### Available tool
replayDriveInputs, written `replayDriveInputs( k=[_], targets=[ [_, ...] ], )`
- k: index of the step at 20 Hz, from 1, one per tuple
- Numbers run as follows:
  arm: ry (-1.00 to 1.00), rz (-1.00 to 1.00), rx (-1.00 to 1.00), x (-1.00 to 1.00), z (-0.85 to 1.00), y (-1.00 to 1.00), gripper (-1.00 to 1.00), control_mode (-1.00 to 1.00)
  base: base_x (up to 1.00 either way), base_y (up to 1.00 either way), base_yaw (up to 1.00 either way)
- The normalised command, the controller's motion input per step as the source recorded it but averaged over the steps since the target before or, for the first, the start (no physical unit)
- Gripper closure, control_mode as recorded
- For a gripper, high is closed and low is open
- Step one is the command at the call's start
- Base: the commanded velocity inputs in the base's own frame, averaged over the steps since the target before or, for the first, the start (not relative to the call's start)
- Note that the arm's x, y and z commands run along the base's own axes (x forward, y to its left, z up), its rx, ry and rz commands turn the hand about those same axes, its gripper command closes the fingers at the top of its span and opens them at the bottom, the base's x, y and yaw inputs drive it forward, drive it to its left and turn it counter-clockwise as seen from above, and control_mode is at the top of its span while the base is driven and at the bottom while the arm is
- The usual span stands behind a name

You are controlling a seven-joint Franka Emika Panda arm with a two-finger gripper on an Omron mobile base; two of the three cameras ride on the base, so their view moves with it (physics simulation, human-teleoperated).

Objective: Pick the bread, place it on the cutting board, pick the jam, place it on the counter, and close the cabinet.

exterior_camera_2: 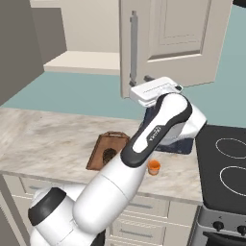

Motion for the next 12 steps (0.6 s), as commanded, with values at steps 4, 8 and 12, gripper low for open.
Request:
replayDriveInputs(
  k=[4,8,12],
  targets=[
    [0.00,0.00,0.00,0.42,0.00,0.33,-1.00,-1.00,0.00,0.00,0.00],
    [0.00,0.00,0.00,0.39,0.00,0.31,-1.00,-1.00,0.00,0.00,0.00],
    [0.00,0.00,0.00,0.37,0.00,0.30,-1.00,-1.00,0.00,0.00,0.00]
  ],
)
